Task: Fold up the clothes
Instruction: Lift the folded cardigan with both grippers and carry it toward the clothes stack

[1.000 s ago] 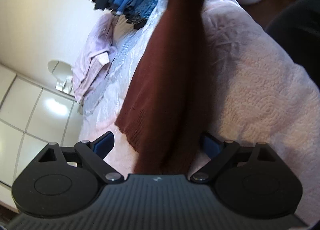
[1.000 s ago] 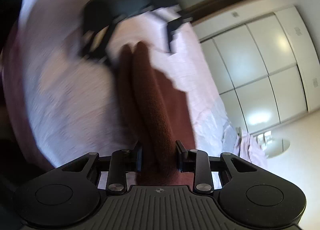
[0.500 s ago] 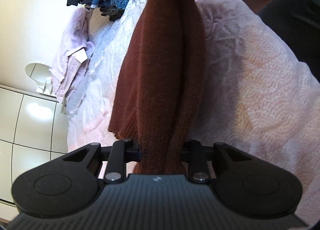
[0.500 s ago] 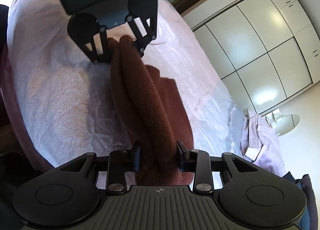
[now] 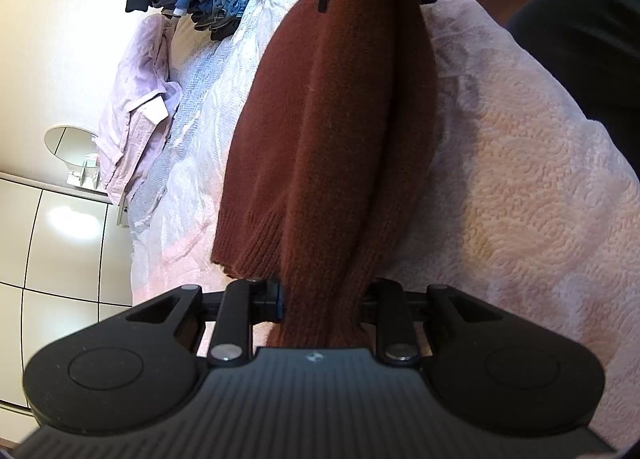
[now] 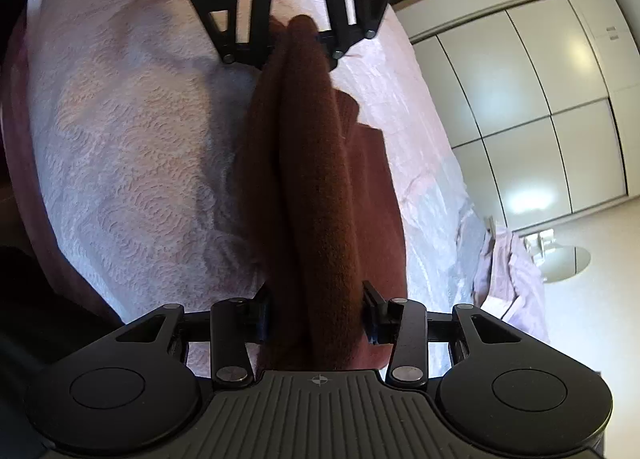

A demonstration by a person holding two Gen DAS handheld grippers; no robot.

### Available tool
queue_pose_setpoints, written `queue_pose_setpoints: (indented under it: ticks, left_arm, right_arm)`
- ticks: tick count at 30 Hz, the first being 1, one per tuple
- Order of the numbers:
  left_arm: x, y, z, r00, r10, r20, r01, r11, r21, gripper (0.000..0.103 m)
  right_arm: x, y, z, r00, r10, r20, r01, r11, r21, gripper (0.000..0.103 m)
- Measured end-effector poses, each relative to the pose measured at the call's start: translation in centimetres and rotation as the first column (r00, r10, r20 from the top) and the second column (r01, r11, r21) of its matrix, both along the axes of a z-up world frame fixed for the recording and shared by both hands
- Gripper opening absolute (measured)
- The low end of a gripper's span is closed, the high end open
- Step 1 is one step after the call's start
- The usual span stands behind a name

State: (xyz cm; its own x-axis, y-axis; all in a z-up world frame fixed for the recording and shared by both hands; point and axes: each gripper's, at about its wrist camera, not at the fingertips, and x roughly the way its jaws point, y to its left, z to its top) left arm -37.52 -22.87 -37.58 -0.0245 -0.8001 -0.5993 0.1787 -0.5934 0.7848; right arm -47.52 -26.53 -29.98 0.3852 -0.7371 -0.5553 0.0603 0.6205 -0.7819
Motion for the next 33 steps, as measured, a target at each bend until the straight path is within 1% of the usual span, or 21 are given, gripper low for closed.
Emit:
queue_pose_setpoints:
  ticks: [3,5,7,8,11,13,15,19,25,27,29,31,33]
  left_arm:
    - [-0.1,0.3,-0.5,1.000,-0.011,0.017,0.011,1.000,-0.020,0.026]
    - [-0.2,0.6,-1.0,0.999,-0.025,0.036,0.026,0.999,-0.047,0.029]
    - [-0.4,0.8,-1.7,0.997,-0.047,0.068,0.052,0.996,-0.077,0.037]
    - [-0.5,0.9,-2.1,0.995,-0.060,0.086,0.068,0.994,-0.091,0.037]
    - [-0.7,0.9,-2.7,0.989,-0.080,0.121,0.093,0.989,-0.111,0.036]
    - [-0.6,0.9,-2.6,0.988,-0.086,0.127,0.101,0.989,-0.112,0.024]
    - [-0.5,0.8,-2.2,0.988,-0.095,0.120,0.107,0.989,-0.104,0.023]
    - [0.1,0.0,-0.6,0.989,-0.121,0.081,0.127,0.989,-0.077,0.022]
    - [1.2,-3.5,1.9,0.979,-0.192,0.066,0.195,0.980,-0.045,0.021]
    - [1.6,-4.7,3.1,0.977,-0.207,0.052,0.209,0.977,-0.030,0.021]
    - [1.7,-5.6,4.6,0.979,-0.203,0.031,0.204,0.979,-0.006,0.020]
    - [1.3,-6.2,6.5,0.981,-0.192,0.016,0.191,0.981,0.032,0.019]
    - [0.6,-6.3,8.9,0.982,-0.190,0.013,0.189,0.979,0.080,0.019]
  right_arm:
    - [-0.3,-0.5,0.5,0.999,-0.014,0.028,0.013,1.000,0.023,0.035]
    - [-0.5,-0.8,0.8,0.999,-0.018,0.042,0.017,0.999,0.028,0.034]
    - [-0.6,-1.0,1.2,0.999,-0.021,0.050,0.019,0.999,0.029,0.033]
    - [-0.7,-1.1,1.3,0.998,-0.020,0.051,0.019,0.999,0.028,0.033]
    - [-0.8,-1.3,1.6,0.999,-0.015,0.040,0.014,1.000,0.026,0.033]
    - [-0.8,-1.5,1.7,0.999,-0.010,0.037,0.009,1.000,0.023,0.033]
    - [-0.9,-1.7,2.0,0.999,-0.001,0.039,0.000,1.000,0.020,0.033]
    - [-1.3,-2.2,3.0,0.996,0.021,0.092,-0.021,1.000,0.007,0.032]
    - [-1.6,-4.3,5.2,0.979,0.038,0.199,-0.041,0.999,0.013,0.030]
    - [-1.4,-5.1,6.2,0.976,0.028,0.216,-0.038,0.998,0.043,0.030]
    - [-1.2,-6.0,7.5,0.974,0.016,0.226,-0.034,0.996,0.079,0.029]
    - [-1.1,-7.1,9.6,0.977,-0.007,0.211,-0.023,0.990,0.141,0.028]
    - [-1.3,-7.7,11.9,0.982,-0.024,0.187,-0.014,0.980,0.199,0.027]
